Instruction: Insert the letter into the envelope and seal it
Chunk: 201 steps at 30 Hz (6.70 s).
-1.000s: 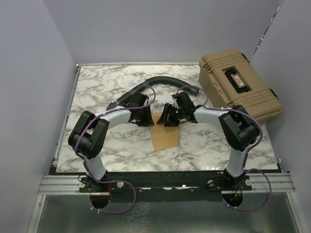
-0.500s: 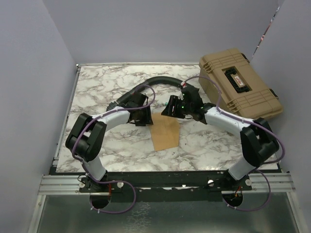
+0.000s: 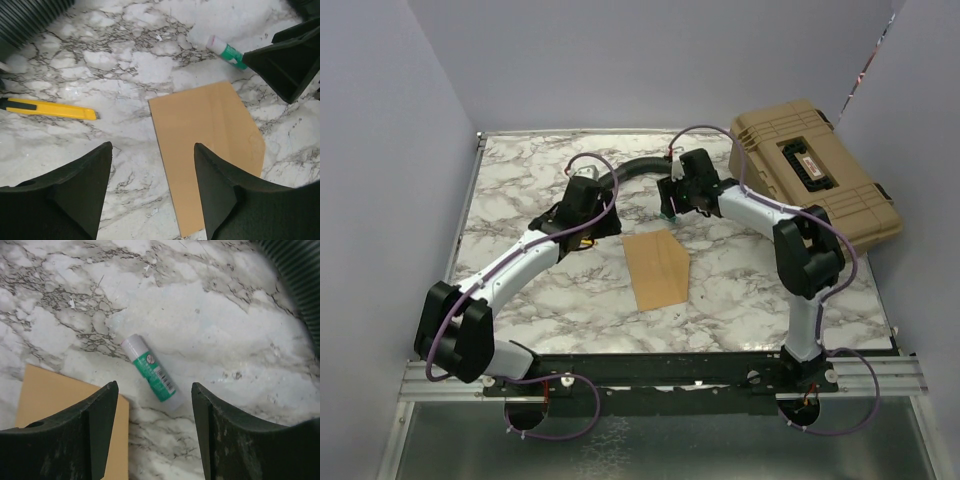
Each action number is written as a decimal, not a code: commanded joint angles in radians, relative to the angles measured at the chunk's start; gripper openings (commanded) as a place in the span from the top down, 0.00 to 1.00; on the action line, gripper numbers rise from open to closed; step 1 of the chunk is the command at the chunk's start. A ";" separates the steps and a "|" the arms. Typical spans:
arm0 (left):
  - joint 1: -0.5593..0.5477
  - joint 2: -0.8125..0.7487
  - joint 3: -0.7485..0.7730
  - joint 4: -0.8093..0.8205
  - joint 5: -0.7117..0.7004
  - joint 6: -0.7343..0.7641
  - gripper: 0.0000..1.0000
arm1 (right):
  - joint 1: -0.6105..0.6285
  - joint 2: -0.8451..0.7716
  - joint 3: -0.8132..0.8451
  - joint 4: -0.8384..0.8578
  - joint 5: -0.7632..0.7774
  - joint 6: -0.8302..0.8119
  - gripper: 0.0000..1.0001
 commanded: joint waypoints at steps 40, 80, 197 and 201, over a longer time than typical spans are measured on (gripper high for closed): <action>0.082 -0.043 0.026 0.342 0.393 -0.122 0.08 | -0.007 -0.197 0.025 0.325 -0.188 0.308 0.88; 0.051 -0.049 0.095 0.515 0.852 0.100 1.00 | -0.007 -0.427 0.081 -0.029 -0.400 0.617 0.30; 0.090 -0.167 0.026 0.220 0.554 0.229 1.00 | 0.077 -0.219 -0.559 0.557 0.560 0.184 0.50; 0.090 -0.166 0.033 0.219 0.548 0.225 1.00 | 0.077 -0.273 -0.498 0.461 0.557 0.195 0.48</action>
